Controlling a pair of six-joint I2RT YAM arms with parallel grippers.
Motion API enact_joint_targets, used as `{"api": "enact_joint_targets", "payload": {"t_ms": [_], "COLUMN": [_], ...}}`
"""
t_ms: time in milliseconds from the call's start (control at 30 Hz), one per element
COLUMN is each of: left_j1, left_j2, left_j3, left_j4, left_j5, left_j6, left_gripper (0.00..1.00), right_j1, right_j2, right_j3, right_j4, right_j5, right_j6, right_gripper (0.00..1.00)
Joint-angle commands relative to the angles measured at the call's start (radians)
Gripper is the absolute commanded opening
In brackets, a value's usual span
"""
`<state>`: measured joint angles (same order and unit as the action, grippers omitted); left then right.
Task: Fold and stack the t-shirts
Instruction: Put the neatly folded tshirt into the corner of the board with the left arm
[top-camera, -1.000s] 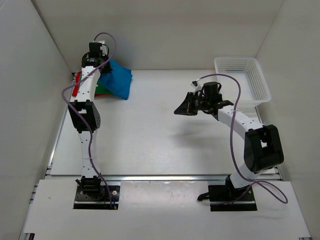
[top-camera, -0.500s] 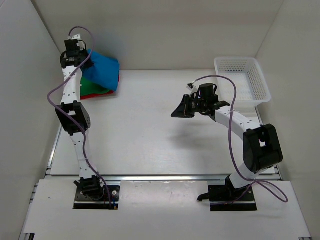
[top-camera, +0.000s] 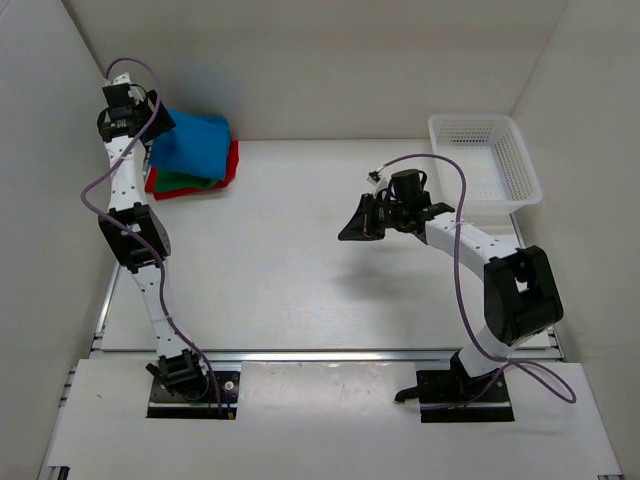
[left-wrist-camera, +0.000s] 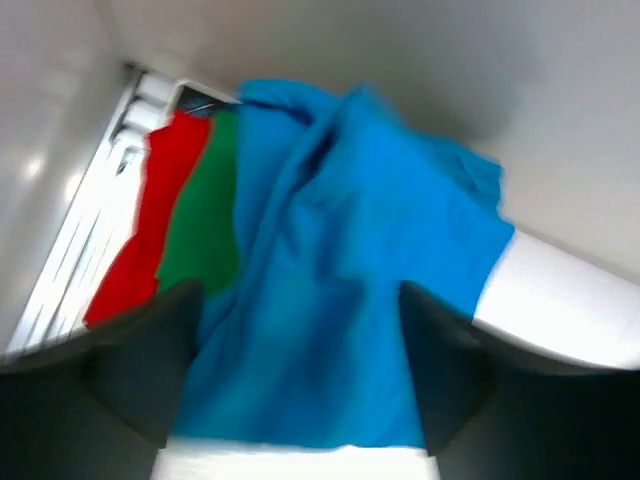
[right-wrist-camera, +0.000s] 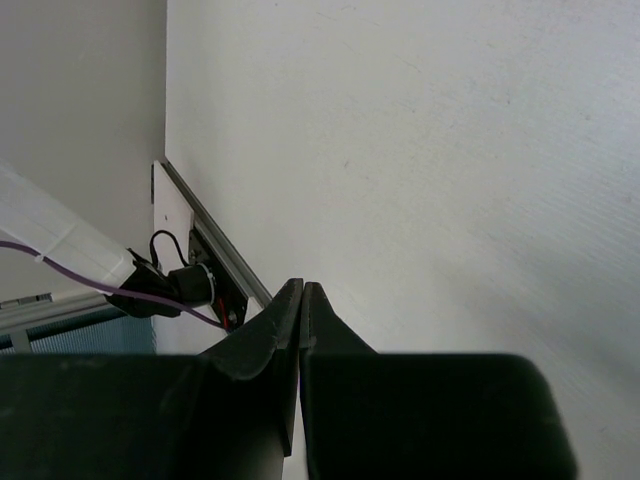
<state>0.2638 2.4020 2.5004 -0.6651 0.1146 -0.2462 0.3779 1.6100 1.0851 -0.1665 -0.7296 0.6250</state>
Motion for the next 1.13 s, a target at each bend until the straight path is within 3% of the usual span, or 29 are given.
{"api": "enact_joint_targets", "payload": {"t_ms": [0, 200, 300, 467, 567, 667, 767, 867, 1033, 1100], "left_j1": [0.044, 0.054, 0.003, -0.133, -0.250, -0.349, -0.428, -0.469, -0.414, -0.432], "left_j2": [-0.010, -0.170, -0.246, -0.395, -0.550, -0.841, -1.097, -1.289, -1.403, -1.387], "left_j3": [0.067, -0.084, -0.141, -0.368, -0.582, -0.976, -1.252, -1.418, -1.517, -1.491], "left_j4": [-0.030, -0.019, -0.092, -0.174, -0.188, -0.098, 0.010, 0.036, -0.025, -0.068], "left_j5": [-0.111, -0.064, 0.040, 0.206, 0.163, 0.183, 0.206, 0.168, 0.192, 0.125], "left_j6": [-0.079, -0.128, -0.116, -0.059, -0.030, -0.056, -0.064, -0.090, -0.096, -0.079], "left_gripper": [0.99, 0.99, 0.99, 0.99, 0.99, 0.99, 0.98, 0.98, 0.99, 0.99], "right_j1": [0.015, 0.029, 0.007, -0.046, -0.076, -0.114, -0.119, -0.102, -0.064, -0.059], "right_j2": [0.025, -0.038, -0.128, -0.258, -0.364, -0.473, -0.539, -0.588, -0.639, -0.666], "right_j3": [0.044, -0.008, -0.080, -0.161, -0.238, -0.322, -0.381, -0.424, -0.445, -0.464], "right_j4": [-0.002, -0.028, -0.048, -0.166, -0.203, -0.199, -0.188, -0.165, -0.139, -0.133], "right_j5": [0.006, 0.051, 0.087, 0.148, 0.154, 0.125, 0.119, 0.101, 0.099, 0.104], "right_j6": [-0.007, -0.004, -0.016, -0.079, -0.091, -0.076, -0.068, -0.041, -0.016, -0.002], "right_gripper": [0.00, 0.00, 0.01, 0.00, 0.00, 0.00, 0.00, 0.00, 0.00, 0.00]}}
